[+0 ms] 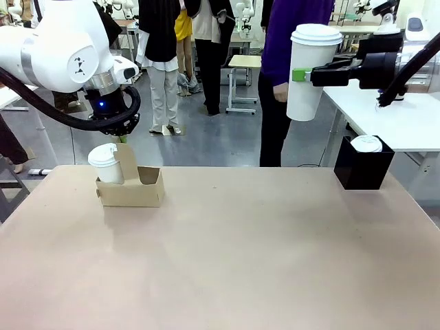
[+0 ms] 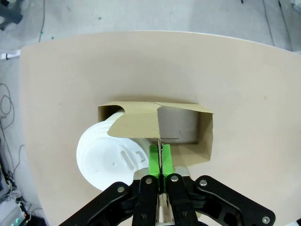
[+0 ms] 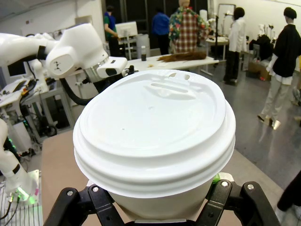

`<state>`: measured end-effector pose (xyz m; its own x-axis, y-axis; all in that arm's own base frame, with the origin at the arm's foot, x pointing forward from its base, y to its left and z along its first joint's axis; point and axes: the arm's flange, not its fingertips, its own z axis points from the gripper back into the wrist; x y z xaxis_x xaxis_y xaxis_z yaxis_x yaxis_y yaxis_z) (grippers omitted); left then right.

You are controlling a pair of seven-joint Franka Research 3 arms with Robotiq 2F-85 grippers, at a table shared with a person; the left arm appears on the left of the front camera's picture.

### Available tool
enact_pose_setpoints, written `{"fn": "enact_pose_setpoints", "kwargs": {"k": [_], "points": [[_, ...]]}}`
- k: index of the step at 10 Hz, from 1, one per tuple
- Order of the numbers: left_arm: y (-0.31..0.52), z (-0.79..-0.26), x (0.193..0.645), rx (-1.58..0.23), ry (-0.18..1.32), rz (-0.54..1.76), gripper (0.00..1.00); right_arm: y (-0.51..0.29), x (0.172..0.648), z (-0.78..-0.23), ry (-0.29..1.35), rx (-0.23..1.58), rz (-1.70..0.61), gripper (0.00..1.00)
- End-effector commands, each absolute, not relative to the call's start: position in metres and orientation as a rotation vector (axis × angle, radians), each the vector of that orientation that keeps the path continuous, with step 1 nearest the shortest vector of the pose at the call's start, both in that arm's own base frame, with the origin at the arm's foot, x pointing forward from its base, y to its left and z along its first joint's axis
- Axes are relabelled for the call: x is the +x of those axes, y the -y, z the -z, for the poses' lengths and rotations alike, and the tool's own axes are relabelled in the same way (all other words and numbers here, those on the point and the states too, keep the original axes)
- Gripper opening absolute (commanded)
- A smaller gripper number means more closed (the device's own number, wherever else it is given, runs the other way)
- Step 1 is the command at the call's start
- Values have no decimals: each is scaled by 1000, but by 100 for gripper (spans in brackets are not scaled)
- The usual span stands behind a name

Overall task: Pour a drink into a cup and package it in a carrier.
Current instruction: Position the Cup Carrier in the center of the table.

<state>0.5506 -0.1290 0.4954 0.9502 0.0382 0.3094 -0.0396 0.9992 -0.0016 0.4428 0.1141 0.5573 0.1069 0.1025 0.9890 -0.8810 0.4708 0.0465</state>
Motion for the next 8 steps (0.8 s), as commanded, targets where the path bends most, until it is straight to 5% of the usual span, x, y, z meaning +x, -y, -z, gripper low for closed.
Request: {"fn": "enact_pose_setpoints", "kwargs": {"k": [1, 4, 8], "points": [[128, -496, 551, 11, 328, -31, 0, -116, 444, -559, 1270, 803, -856, 81], [136, -510, 540, 0, 333, -45, 2, -116, 444, -559, 1270, 803, -856, 81], [233, -574, 452, 16, 399, -55, 2, -116, 444, -559, 1270, 803, -856, 81]]}}
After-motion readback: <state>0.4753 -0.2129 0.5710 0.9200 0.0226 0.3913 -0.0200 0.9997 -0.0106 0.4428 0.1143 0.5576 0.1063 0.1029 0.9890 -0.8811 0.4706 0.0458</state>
